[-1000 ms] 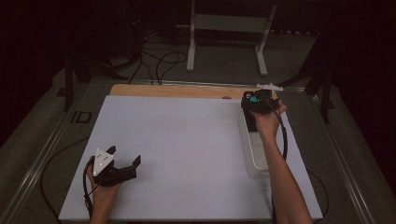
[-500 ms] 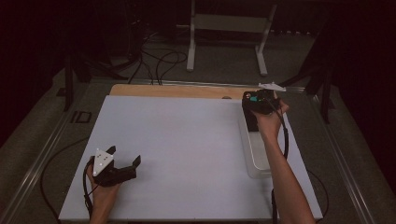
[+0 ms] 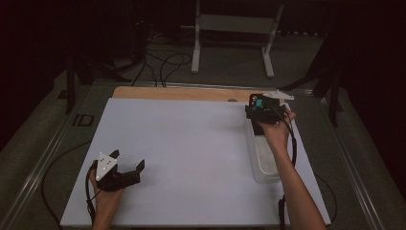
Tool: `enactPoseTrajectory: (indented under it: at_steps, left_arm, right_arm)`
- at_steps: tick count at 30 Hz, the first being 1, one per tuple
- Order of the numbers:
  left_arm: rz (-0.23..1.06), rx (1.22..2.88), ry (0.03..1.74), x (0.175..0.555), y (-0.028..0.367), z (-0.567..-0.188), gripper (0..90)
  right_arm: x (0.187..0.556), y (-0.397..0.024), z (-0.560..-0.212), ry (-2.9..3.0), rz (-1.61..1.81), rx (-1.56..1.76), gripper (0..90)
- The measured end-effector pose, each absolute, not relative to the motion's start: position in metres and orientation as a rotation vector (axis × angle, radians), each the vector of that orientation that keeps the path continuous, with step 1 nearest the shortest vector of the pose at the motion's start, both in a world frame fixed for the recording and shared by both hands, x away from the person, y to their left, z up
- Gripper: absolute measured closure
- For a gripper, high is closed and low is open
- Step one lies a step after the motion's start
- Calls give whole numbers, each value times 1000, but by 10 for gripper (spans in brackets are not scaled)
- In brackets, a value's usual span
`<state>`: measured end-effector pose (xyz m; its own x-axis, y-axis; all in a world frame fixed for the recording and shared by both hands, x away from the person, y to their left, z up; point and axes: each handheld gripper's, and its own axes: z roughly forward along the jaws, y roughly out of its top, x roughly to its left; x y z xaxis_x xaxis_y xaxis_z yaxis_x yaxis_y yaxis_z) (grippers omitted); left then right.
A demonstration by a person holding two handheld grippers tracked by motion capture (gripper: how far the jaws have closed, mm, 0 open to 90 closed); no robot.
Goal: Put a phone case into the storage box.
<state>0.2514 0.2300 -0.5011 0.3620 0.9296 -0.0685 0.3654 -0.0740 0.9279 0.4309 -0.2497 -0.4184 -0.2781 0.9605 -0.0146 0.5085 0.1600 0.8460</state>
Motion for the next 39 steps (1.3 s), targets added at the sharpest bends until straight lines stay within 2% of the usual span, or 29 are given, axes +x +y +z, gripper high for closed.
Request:
enactPoseTrajectory:
  at_steps: [20,39]
  left_arm:
    - [667,1674,1171,254,228,-503,6]
    - [673,1672,1151,251,226,-500,6]
  right_arm:
    - [359,-250,-413,1903,1180,1284,117]
    - [304,-254,-434,1924,1270,1218,116]
